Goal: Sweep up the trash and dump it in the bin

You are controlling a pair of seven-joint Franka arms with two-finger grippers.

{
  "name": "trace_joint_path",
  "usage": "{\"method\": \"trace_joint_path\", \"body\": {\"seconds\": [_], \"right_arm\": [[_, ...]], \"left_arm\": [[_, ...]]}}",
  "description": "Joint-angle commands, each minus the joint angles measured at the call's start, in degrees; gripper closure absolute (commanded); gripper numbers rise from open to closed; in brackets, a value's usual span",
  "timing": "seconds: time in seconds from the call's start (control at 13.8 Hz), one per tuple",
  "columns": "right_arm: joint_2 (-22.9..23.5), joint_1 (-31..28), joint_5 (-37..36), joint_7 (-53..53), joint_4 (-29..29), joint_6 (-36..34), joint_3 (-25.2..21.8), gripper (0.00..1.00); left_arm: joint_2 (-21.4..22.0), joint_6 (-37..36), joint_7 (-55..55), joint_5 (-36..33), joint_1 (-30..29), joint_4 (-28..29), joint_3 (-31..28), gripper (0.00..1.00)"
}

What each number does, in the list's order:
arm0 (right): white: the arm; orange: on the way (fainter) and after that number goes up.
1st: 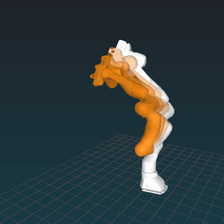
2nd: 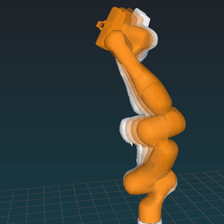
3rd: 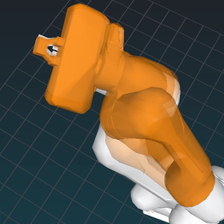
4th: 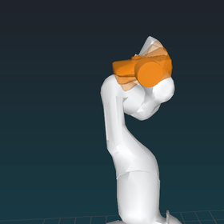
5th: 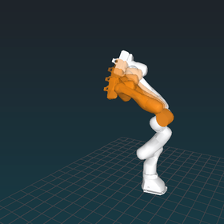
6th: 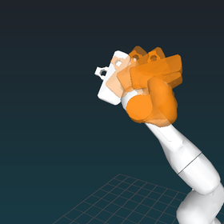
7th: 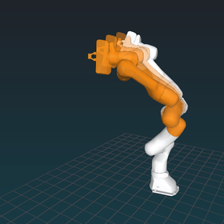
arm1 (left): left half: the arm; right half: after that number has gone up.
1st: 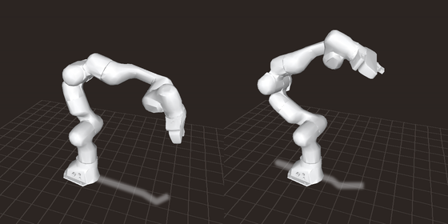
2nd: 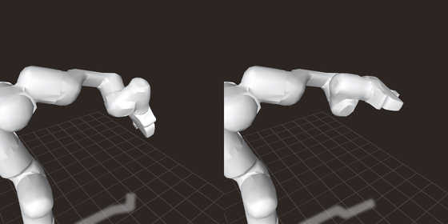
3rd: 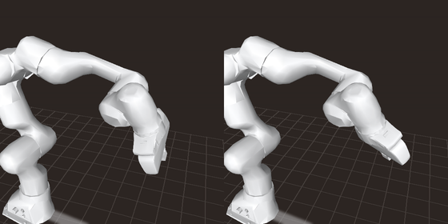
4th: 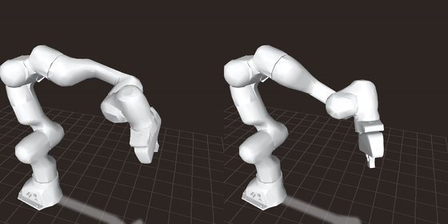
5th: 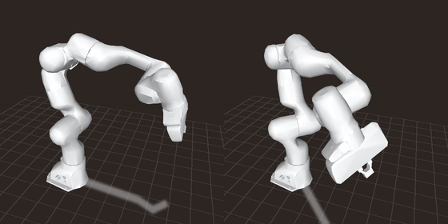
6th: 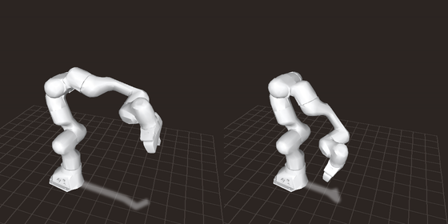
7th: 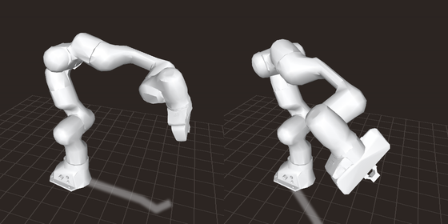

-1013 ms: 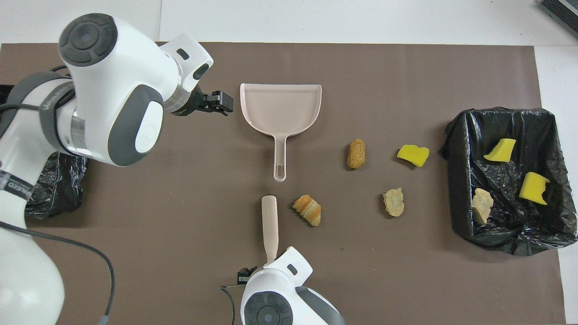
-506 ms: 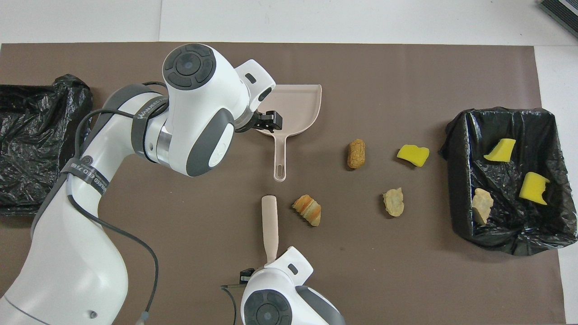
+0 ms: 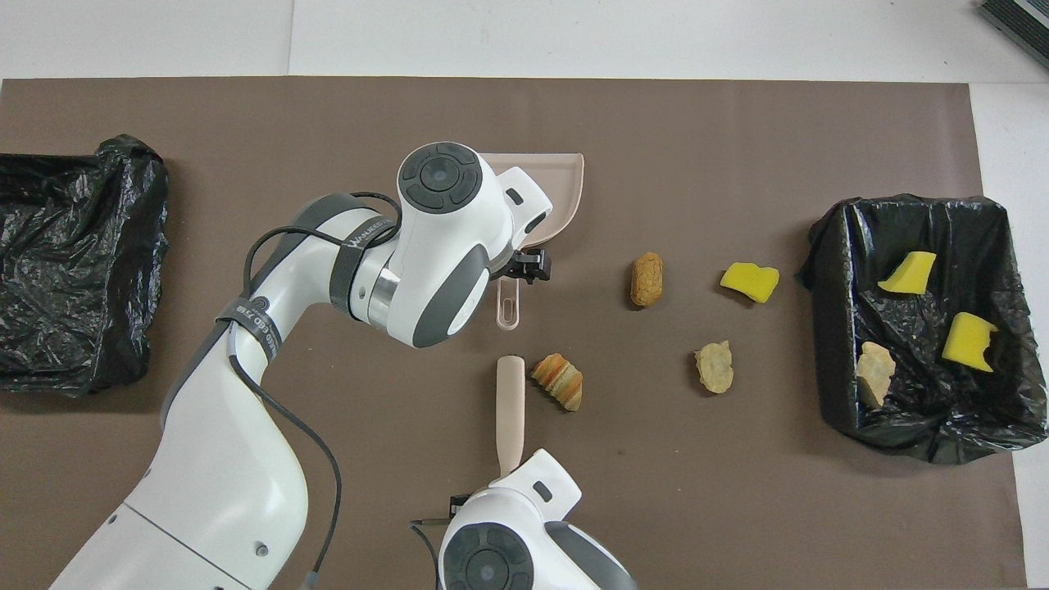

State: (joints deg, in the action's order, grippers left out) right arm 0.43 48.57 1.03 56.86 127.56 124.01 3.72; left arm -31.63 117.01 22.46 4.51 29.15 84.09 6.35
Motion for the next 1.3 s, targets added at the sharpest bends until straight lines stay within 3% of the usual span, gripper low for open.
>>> {"method": "trace_joint_path", "body": {"seconds": [0.0, 0.07, 0.22, 0.29, 0.58, 0.8, 1.23], "right_arm": [[-7.79, -2.42, 1.08, -0.52, 1.2, -9.1, 0.06, 1.0], [-9.46, -3.3, 1.08, -0.7, 1.38, -12.09, -0.03, 1.0], [-11.58, -7.07, 1.08, -1.57, 1.55, -16.85, -0.12, 1.0], [-11.76, -8.82, 0.99, -2.45, 1.55, -18.09, -0.12, 1.0], [-11.06, -18.48, -3.91, -8.5, 1.38, -21.79, -0.21, 1.0], [-10.71, -24.56, -10.59, -13.51, 2.43, -21.36, -0.21, 1.0], [-10.71, -40.63, -14.74, -32.82, 9.19, -6.35, -0.21, 1.0]], "left_arm": [[0.87, 0.15, 0.65, -0.03, 0.73, 1.6, -0.82, 0.0], [0.96, -0.12, 1.0, -0.03, 0.91, 1.78, -0.82, 0.11], [0.96, -0.47, 3.89, -0.03, 1.0, 1.78, -0.82, 0.66], [1.05, -0.73, 4.69, 0.06, 1.0, 1.78, -0.82, 1.0], [2.44, -2.57, 3.65, -0.73, 0.03, 1.43, -0.9, 1.0], [6.57, -7.21, -7.83, -1.26, -2.76, 1.69, -1.87, 1.0], [13.86, -18.55, -33.4, -1.08, -12.09, 2.22, -1.87, 1.0]]}}
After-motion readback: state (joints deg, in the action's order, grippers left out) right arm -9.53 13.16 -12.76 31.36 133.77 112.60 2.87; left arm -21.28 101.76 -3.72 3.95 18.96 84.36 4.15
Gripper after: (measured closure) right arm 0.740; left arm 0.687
